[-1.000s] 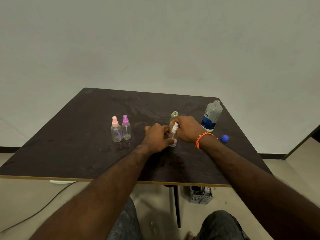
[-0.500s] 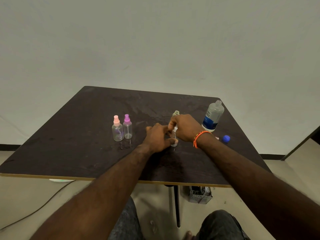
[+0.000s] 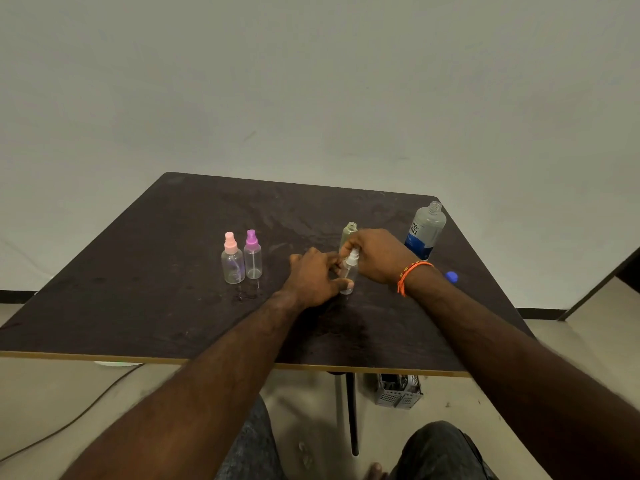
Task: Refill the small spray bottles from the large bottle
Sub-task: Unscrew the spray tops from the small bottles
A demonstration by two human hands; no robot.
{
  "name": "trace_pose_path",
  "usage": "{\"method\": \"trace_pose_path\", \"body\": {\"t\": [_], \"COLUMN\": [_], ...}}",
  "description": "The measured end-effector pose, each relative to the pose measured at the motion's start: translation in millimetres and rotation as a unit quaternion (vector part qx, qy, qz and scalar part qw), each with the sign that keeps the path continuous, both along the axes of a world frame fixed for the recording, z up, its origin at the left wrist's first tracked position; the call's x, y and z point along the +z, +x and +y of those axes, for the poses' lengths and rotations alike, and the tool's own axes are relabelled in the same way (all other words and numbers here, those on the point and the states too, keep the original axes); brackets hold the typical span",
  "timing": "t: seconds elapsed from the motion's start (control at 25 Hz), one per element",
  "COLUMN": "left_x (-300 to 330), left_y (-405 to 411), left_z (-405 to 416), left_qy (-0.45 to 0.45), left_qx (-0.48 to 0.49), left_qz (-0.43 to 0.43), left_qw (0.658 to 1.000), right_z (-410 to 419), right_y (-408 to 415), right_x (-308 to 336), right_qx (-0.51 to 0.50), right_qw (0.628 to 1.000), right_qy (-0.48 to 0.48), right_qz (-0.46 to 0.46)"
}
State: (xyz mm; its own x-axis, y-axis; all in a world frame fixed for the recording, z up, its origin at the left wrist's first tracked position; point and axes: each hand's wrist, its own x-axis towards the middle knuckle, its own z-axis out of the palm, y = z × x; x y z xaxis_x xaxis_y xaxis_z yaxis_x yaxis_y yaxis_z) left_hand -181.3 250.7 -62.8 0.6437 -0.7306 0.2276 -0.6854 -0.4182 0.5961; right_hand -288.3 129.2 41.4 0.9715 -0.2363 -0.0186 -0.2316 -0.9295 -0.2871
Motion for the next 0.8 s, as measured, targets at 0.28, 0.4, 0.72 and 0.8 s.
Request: {"method": "trace_pose_path", "body": {"t": [0.28, 0.4, 0.72, 0.8], "left_x": [3.2, 2.1, 0.2, 0.8], "left_y": [-2.0, -2.2, -2.6, -2.7], "left_z": [-0.5, -1.0, 0.0, 0.3], "left_qy": [0.0, 0.009, 0.003, 0.001], "left_qx": [-0.003, -0.003, -0.002, 0.002], "left_qz": [-0.001, -0.006, -0.005, -0.009], "left_qw": [1.0, 1.0, 1.0, 1.0], "right_z": [-7.9, -5.1, -9.4, -9.1], "right_y": [-4.5, -3.4, -9.3, -6.4], "right_x": [-5.5, -4.7, -11.0, -9.5], "right_qx": [-0.078, -0.062, -0.037, -0.077], "right_qw": [0.996, 0.998, 0.995, 0.991], "right_qy": [-0.016, -0.006, 0.033, 0.033], "right_qz": [-0.045, -0.034, -0.089, -0.104]}}
